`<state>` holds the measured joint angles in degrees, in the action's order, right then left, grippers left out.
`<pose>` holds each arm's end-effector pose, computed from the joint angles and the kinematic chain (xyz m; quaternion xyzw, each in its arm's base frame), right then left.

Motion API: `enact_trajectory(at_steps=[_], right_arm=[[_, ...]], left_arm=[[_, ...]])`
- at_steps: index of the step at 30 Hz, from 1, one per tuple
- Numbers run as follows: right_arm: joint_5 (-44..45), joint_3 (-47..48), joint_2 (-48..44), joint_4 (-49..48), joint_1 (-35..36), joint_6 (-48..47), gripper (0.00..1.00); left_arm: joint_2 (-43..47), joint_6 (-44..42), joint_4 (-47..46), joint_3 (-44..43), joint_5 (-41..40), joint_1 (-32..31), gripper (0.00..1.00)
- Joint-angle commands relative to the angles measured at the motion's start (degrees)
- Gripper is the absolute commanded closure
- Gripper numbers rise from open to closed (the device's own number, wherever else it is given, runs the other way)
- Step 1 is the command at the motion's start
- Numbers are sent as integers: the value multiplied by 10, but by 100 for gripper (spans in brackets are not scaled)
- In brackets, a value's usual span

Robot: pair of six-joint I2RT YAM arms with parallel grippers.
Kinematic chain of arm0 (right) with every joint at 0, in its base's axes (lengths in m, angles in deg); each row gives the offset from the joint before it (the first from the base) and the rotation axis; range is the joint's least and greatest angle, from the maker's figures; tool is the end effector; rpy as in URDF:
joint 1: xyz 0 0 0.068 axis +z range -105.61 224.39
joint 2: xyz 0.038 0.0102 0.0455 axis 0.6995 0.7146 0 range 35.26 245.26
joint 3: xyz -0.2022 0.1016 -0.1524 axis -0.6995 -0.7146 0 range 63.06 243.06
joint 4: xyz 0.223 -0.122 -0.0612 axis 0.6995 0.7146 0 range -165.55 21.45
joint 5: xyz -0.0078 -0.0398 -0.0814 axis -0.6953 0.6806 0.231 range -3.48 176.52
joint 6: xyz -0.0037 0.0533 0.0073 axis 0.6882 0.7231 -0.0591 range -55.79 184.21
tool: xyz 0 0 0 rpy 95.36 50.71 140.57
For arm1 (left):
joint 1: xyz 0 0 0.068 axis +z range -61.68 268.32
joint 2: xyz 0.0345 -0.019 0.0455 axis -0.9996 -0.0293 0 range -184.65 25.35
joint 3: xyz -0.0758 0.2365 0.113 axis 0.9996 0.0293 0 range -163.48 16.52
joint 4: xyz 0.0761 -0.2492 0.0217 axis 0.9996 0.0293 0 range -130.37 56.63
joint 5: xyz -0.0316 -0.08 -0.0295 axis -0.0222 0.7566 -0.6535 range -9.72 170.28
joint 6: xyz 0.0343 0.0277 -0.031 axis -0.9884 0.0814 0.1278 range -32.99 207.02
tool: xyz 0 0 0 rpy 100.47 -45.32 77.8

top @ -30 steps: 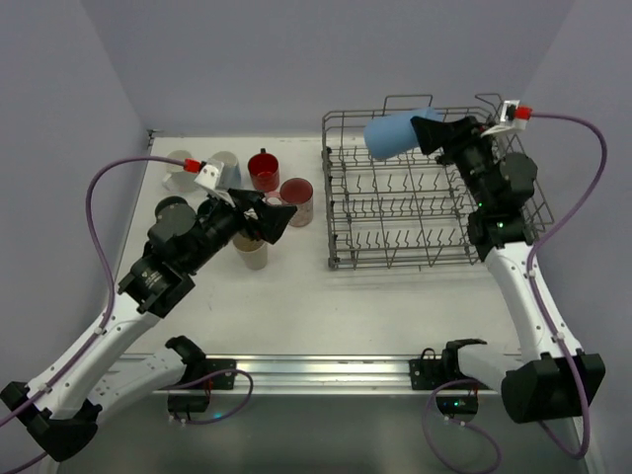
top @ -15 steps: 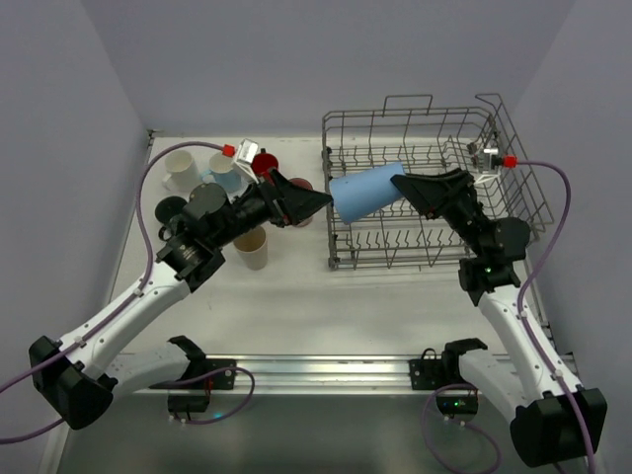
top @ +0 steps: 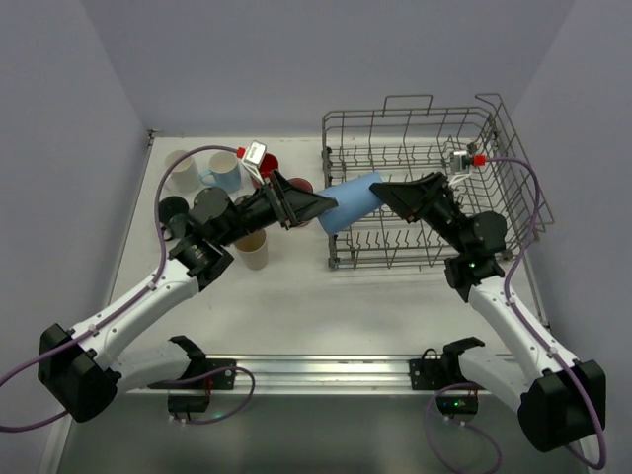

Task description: Unload the cups from the dish rack

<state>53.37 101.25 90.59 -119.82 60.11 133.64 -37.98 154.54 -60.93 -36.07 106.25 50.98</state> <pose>0.2008 0.0767 0.3630 0.0087 0.5559 0.6628 0.5015 0.1954 -0.1688 0.3809 0.0026 0.6506 -0.6791 0.3399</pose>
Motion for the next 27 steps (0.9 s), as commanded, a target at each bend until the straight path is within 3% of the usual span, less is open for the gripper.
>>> enact_trajectory(at_steps=[1, 3, 6, 8, 10, 11, 12, 14, 15, 19, 22, 27], right_arm=[[9, 4, 8, -38, 16, -5, 64], [11, 5, 14, -40, 21, -5, 64], [13, 5, 25, -42, 29, -6, 64], [13, 3, 34, -43, 34, -6, 63], [13, -4, 38, -49, 35, -6, 55], [14, -6, 40, -49, 36, -6, 47], [12, -8, 42, -44, 36, -8, 28], [4, 1, 43, -27, 35, -26, 10], [-1, 5, 40, -6, 35, -32, 1], [10, 12, 15, 54, 36, -86, 1], [27, 12, -7, 124, 36, -131, 1], [42, 5, -32, 213, 36, -189, 1]], left_arm=[[-5, 15, -50, 0, 26, -5, 38], [-6, 16, -55, -1, 28, -6, 45], [-7, 15, -66, -3, 28, -7, 66], [-2, 5, -68, -5, 21, -6, 86], [11, -13, -49, -12, 7, -6, 100], [16, -44, -33, -18, -13, -6, 100], [26, -65, 11, -38, -25, -6, 100], [31, -142, 76, -70, -71, -6, 100], [33, -173, 154, -113, -91, -5, 100], [11, -325, 383, -252, -216, -5, 100], [-13, -432, 536, -340, -356, -6, 100], [-75, -487, 749, -402, -464, -6, 100]])
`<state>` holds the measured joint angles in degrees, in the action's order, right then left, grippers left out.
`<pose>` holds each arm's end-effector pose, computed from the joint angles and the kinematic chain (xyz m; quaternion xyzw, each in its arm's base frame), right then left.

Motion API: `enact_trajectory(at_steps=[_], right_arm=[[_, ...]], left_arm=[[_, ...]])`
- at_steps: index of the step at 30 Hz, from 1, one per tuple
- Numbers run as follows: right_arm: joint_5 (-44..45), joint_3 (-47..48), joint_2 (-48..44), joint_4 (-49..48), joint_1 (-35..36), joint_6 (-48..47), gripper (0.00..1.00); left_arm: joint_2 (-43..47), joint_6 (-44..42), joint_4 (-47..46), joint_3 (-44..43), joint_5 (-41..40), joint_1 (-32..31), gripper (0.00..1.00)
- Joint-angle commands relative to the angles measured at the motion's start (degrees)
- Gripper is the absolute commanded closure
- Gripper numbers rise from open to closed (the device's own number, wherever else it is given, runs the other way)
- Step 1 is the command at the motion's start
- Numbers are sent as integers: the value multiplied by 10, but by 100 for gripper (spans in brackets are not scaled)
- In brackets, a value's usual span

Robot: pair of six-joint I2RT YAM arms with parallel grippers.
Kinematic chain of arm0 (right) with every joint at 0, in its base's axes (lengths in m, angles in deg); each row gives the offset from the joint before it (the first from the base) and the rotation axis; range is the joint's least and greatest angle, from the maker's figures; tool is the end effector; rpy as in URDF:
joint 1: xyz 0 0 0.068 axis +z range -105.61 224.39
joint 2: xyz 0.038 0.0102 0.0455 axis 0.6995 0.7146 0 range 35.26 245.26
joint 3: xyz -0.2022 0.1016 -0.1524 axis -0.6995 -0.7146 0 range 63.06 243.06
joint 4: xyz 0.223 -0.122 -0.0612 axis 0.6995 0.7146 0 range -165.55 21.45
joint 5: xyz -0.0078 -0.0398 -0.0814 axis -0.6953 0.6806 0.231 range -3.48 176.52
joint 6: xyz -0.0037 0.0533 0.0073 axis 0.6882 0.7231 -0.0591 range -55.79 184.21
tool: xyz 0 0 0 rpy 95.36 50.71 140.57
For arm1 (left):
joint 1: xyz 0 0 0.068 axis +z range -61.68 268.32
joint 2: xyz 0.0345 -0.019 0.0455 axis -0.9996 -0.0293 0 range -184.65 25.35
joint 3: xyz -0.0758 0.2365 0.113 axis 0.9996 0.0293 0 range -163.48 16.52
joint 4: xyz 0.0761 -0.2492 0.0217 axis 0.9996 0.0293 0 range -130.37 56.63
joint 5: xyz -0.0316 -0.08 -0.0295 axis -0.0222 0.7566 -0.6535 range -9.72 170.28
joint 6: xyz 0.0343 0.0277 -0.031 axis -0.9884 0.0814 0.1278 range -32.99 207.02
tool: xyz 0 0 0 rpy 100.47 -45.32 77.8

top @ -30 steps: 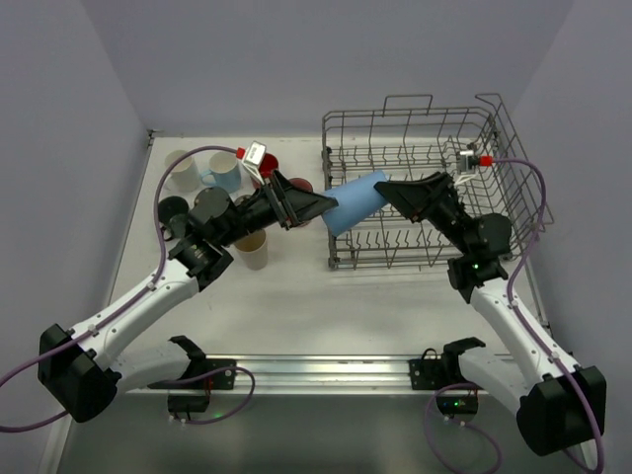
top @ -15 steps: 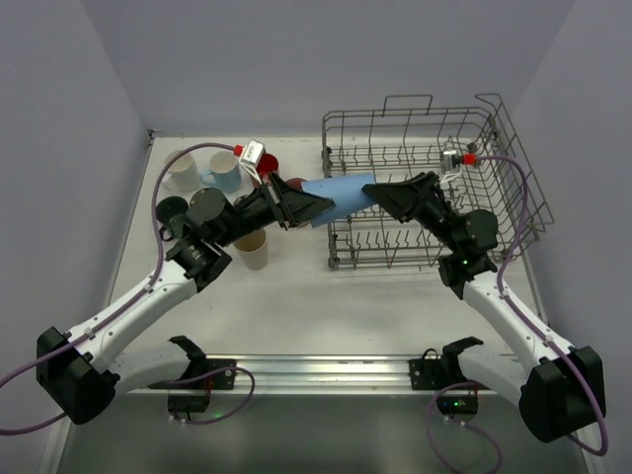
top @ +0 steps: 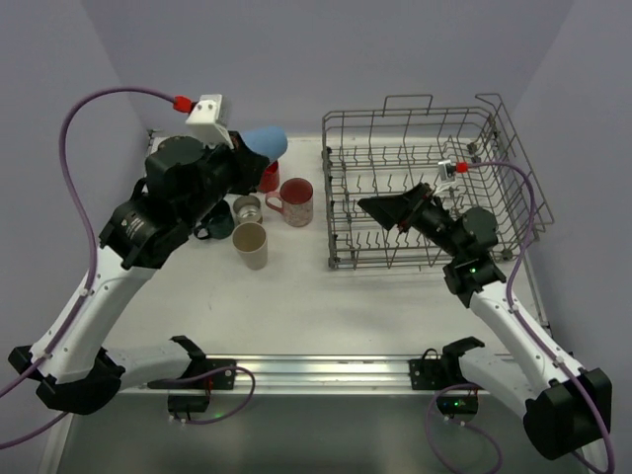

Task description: Unload the cups from the dish rack

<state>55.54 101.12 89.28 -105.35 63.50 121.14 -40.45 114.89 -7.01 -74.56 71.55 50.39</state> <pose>0.2005 0.0888 0.3424 -0.0063 0.6305 0.5970 0.4961 0.1735 -0.1284 0.4980 0.0163 0.7544 -0.3068 0.5801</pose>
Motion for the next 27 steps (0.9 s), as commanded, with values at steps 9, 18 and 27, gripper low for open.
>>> enact_trajectory(at_steps=[9, 18, 27], right_arm=[[24, 8, -22, 130, 2, -122, 1], [20, -1, -9, 134, 1, -134, 1], [15, -4, 1, 128, 1, -132, 1]], left_arm=[[-106, -107, 309, -45, -135, 0, 100], [-147, -125, 362, -58, -103, 0, 100], [-146, -132, 348, 17, -66, -1, 100]])
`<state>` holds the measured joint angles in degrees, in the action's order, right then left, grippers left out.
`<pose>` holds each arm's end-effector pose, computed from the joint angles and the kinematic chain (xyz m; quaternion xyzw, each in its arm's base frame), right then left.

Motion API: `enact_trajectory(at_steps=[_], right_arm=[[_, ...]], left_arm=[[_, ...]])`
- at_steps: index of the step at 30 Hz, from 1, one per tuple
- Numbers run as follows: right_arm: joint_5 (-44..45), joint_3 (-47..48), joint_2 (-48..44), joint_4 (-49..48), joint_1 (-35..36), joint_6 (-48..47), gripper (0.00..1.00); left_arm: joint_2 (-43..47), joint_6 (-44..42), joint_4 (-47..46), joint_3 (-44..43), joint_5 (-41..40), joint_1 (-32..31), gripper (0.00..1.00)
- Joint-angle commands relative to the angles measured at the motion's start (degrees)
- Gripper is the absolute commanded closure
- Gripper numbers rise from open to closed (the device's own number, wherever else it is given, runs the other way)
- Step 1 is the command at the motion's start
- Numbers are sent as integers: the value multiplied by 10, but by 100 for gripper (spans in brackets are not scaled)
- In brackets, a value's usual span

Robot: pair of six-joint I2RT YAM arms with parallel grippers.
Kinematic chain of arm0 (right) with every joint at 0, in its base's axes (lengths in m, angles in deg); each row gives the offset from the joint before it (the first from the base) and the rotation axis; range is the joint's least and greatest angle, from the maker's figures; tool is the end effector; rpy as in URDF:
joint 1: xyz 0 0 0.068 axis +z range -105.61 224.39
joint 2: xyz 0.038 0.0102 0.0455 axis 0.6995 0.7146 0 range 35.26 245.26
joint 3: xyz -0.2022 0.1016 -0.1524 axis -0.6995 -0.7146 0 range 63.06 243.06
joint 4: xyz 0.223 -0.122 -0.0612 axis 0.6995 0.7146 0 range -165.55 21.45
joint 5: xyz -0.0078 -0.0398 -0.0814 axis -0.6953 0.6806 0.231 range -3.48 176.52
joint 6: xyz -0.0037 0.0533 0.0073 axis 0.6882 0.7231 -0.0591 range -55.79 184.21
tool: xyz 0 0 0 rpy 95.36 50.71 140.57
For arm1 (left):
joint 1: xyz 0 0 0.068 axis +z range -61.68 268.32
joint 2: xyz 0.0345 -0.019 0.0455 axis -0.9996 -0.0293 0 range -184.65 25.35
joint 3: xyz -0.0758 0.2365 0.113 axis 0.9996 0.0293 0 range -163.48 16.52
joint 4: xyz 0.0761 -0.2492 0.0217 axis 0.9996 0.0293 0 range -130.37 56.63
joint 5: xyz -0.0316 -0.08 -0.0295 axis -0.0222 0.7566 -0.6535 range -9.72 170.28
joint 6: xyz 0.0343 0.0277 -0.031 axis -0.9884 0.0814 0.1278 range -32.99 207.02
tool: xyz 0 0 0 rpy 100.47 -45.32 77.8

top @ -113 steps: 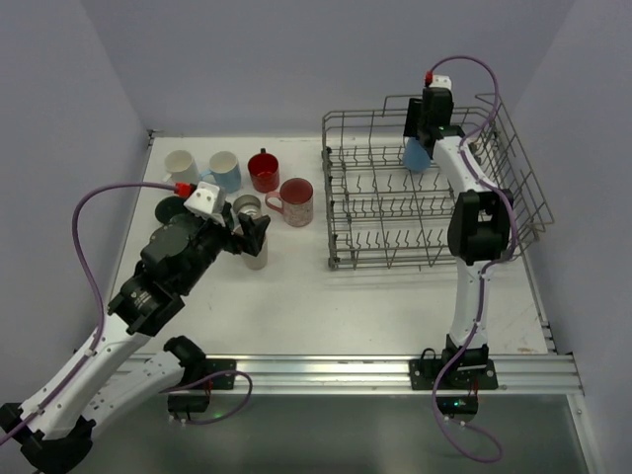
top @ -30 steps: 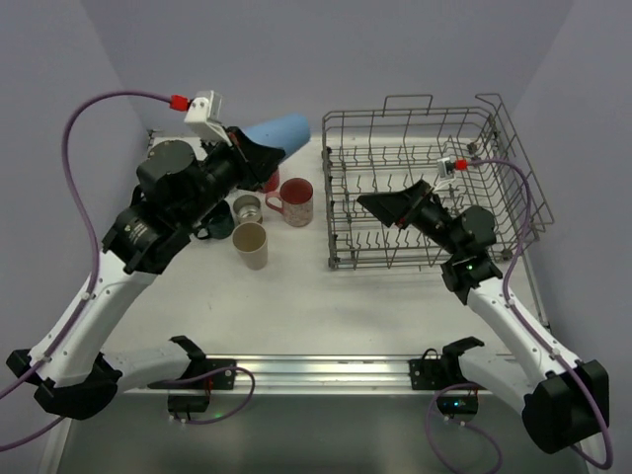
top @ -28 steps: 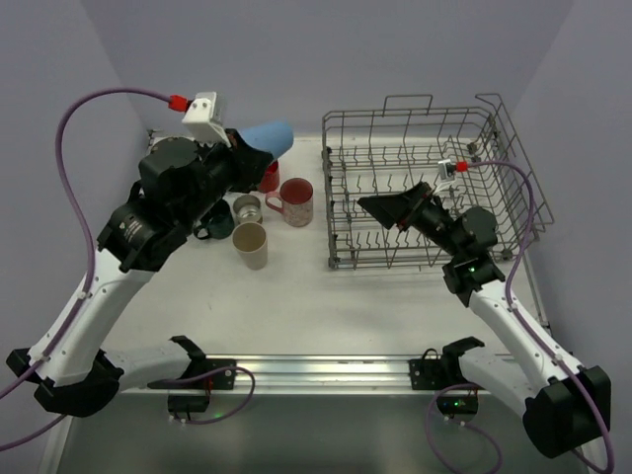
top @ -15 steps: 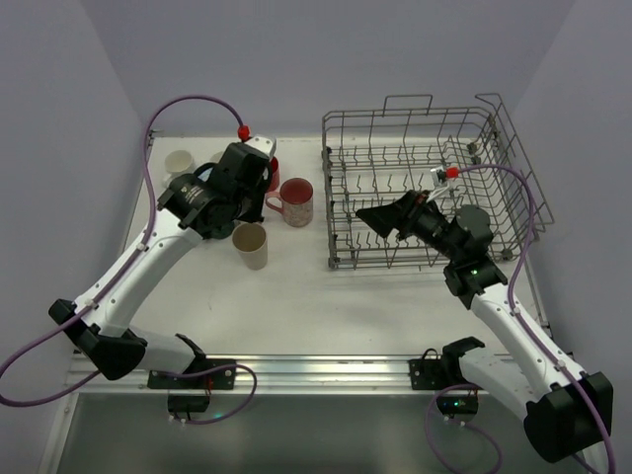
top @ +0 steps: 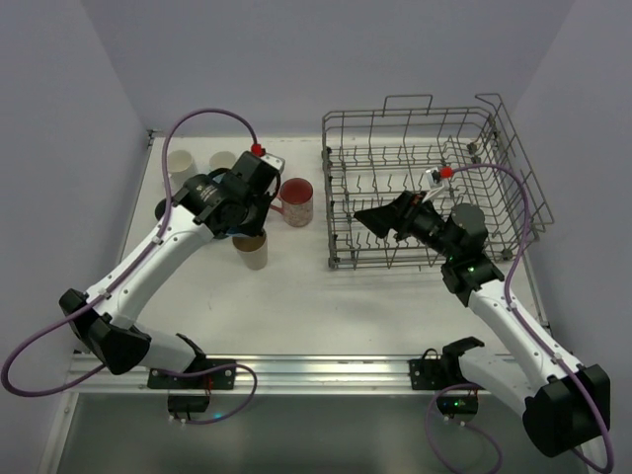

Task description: Unload the cups from the dish rack

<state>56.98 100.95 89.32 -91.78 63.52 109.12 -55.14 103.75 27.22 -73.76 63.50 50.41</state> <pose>0.2041 0.0893 0.3167 -0.0234 0.7064 0.5155 0.4845 0.2155 -0.1549 0.3833 0.1349 0.9417 -0.0014 0.3082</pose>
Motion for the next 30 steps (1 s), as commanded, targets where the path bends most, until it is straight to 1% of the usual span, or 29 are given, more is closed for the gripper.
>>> enact_trajectory(at_steps=[1, 6, 10, 16, 18, 19, 20, 22, 23, 28, 30], right_arm=[[1, -3, 0, -8, 1, -12, 1], [0, -2, 2, -8, 2, -10, 1], [-2, -3, 3, -9, 1, -10, 1], [6, -3, 1, -4, 1, -12, 1], [4, -2, 1, -5, 2, -12, 1], [4, -2, 1, -4, 2, -11, 1], [5, -2, 2, -5, 2, -11, 1], [5, -1, 1, -5, 2, -11, 1], [4, -1, 1, -3, 1, -11, 1], [11, 3, -6, 8, 2, -12, 1], [14, 10, -14, 15, 2, -15, 1]], left_arm=[[0, -22, 3, 10, 20, -2, 100], [-11, -30, -3, 19, 27, -1, 100], [-22, -35, -21, 47, 34, -2, 100], [-45, -35, -32, 68, 23, -7, 99], [-51, -35, -34, 71, 20, -9, 86], [-52, -35, -38, 74, 17, -10, 80], [-55, -35, -40, 75, 16, -10, 70], [-56, -31, -48, 75, 8, -10, 60], [-56, -30, -52, 75, 5, -10, 52], [-60, -28, -67, 67, -7, -10, 40], [-59, -26, -67, 52, -25, -10, 31]])
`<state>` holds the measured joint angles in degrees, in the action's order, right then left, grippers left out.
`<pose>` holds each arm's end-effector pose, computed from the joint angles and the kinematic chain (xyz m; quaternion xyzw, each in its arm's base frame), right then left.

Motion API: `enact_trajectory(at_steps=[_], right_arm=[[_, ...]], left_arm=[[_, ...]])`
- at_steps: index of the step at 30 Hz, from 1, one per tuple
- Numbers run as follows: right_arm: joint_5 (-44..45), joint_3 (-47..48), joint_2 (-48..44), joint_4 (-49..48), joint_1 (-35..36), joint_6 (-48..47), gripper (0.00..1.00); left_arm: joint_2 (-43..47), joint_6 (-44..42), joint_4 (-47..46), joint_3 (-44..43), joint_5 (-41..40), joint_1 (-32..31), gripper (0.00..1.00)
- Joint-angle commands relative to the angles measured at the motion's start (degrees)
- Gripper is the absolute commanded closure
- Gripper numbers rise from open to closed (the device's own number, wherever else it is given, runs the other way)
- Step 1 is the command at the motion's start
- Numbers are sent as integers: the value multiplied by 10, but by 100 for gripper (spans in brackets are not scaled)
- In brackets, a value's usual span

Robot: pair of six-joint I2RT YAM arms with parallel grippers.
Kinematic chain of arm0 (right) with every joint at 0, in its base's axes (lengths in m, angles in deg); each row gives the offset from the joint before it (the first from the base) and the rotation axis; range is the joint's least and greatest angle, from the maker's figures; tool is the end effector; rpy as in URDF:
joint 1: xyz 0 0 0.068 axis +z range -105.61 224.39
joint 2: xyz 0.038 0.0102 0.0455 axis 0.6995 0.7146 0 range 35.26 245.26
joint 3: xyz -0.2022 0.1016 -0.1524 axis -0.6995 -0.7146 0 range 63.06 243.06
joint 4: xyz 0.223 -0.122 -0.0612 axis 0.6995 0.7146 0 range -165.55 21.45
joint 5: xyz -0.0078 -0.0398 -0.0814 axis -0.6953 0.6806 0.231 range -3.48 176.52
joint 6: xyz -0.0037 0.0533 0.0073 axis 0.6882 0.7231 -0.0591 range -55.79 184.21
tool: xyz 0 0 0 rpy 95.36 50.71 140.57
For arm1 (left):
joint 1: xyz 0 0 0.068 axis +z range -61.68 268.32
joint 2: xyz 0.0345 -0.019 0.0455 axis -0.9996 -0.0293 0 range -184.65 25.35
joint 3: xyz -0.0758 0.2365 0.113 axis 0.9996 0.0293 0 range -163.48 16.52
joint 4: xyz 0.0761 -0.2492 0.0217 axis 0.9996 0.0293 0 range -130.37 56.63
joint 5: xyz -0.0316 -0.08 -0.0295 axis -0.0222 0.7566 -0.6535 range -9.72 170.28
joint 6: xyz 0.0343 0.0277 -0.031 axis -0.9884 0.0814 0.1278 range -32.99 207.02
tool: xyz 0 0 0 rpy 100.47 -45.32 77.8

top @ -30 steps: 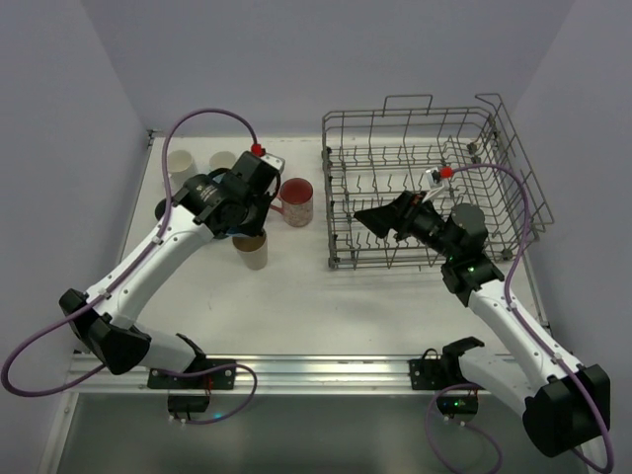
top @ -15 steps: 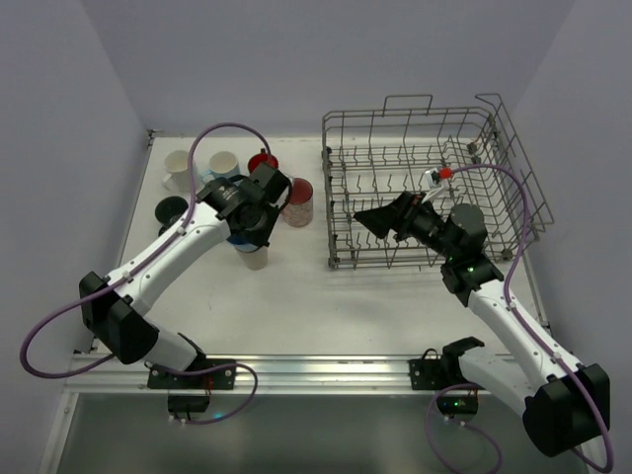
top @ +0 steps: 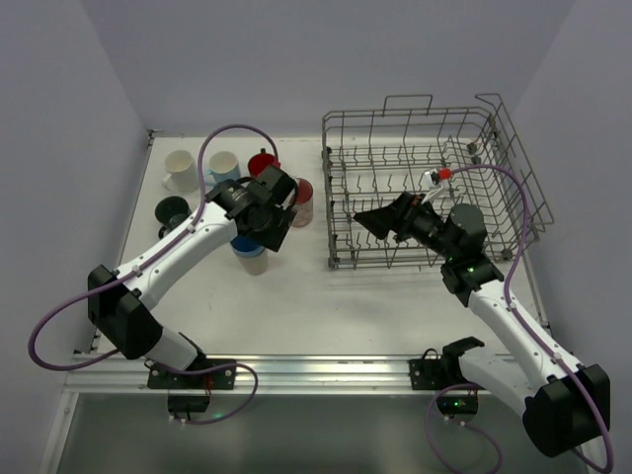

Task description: Unload the cups from the dish rack

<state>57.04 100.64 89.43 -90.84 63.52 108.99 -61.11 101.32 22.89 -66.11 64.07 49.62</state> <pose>0.2044 0.0894 0.3126 -0.0199 0.7138 0.5121 0.4773 0.2359 -0.1764 0.3209 0.1776 0.9543 0.0359 0.2377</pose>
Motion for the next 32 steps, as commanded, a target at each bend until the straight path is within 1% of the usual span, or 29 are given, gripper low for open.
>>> enact_trajectory(at_steps=[1, 3, 4, 6, 7, 8, 9, 10, 12, 13, 15, 16, 17, 19, 20, 21, 23, 24, 27, 30, 32], right_arm=[[14, 16, -18, 10, 2, -14, 1], [20, 25, -29, 17, 2, -15, 1], [23, 28, -35, 26, 1, -18, 1], [38, 46, -59, 53, 1, -34, 1], [46, 55, -71, 93, 2, -43, 1], [56, 75, -85, 115, 2, -61, 1], [85, 85, -120, 140, 2, -70, 1], [102, 94, -140, 190, 1, -79, 1], [142, 112, -183, 232, 1, -100, 1], [186, 115, -227, 270, 2, -105, 1], [229, 119, -269, 307, 1, -116, 1], [249, 119, -306, 346, 1, -117, 1], [286, 116, -321, 362, 2, -118, 1], [310, 107, -352, 398, 1, -116, 1], [322, 90, -381, 401, 2, -116, 1], [323, 81, -397, 400, 2, -122, 1], [322, 52, -432, 389, 2, -121, 1], [318, 46, -439, 383, 2, -120, 1], [302, 36, -442, 362, 1, -117, 1], [298, 46, -419, 357, 2, -117, 1], [298, 55, -407, 357, 1, -117, 1]], left_arm=[[2, 0, -28, -33, -38, -3, 14], [15, 9, -31, -70, -67, -3, 2], [37, 11, -50, -81, -79, -4, 0], [75, 13, -88, -90, -103, -4, 0], [102, 11, -153, -82, -100, -3, 0], [165, 8, -195, -66, -94, -3, 0], [200, 4, -278, -21, -75, -4, 0], [269, -1, -317, 5, -63, -3, 0], [332, -8, -374, 72, -38, -3, 0], [382, -6, -401, 90, -34, -3, 0], [421, 0, -402, 121, -31, -3, 0], [454, 3, -388, 130, -29, -3, 0], [471, 6, -382, 141, -27, -3, 0], [516, 23, -364, 177, -28, -3, 0], [531, 28, -359, 190, -28, -4, 0], [544, 40, -357, 216, -29, -3, 0], [584, 49, -360, 242, -28, -3, 0], [594, 50, -367, 262, -32, -3, 0], [616, 54, -382, 280, -35, -4, 0], [613, 49, -395, 292, -28, -3, 0], [596, 54, -395, 290, -26, -3, 0]])
